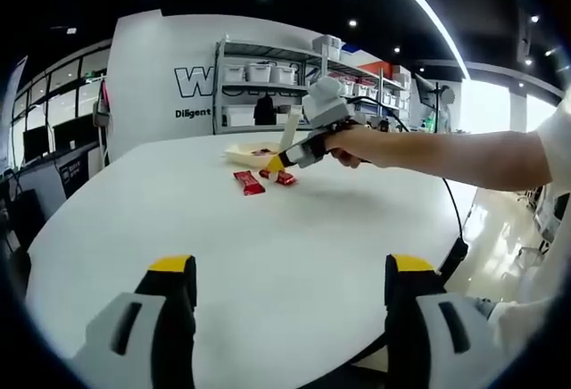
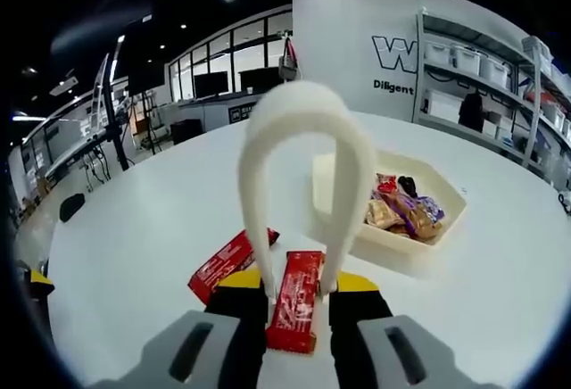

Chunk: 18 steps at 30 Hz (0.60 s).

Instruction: Place the target food into the container with the food tongs after gripping and lifting it, then release it inside without dropping or visibly crushing the food.

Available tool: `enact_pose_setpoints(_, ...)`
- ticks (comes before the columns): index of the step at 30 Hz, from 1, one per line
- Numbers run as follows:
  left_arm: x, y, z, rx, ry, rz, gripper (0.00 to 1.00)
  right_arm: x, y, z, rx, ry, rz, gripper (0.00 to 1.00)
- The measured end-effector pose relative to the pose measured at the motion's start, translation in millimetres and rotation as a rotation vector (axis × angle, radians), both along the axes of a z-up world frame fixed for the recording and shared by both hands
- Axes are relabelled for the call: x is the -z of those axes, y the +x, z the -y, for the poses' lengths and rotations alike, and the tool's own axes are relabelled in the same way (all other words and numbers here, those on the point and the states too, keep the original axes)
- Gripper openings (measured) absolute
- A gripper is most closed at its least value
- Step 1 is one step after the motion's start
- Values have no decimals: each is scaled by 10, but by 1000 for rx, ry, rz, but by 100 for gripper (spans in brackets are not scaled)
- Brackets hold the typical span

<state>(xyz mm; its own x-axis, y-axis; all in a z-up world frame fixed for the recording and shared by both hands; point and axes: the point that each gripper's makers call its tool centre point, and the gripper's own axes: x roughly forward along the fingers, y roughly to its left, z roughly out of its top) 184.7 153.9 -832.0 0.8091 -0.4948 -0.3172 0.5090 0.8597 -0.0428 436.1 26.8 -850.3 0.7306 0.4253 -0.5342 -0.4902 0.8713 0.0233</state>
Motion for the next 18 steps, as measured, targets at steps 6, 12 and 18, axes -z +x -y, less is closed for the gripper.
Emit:
enact_pose_setpoints(6, -9, 5, -2, -1, -1, 2, 85, 2, 13, 10, 1, -2, -5, 18)
enact_pose_setpoints(12, -7, 9, -3, 0, 0, 2, 85, 1, 7, 23, 4, 0, -12, 16)
enact_pose_setpoints(18, -7, 6, -18, -5, -3, 2, 85, -3, -20, 26, 7, 2, -16, 15)
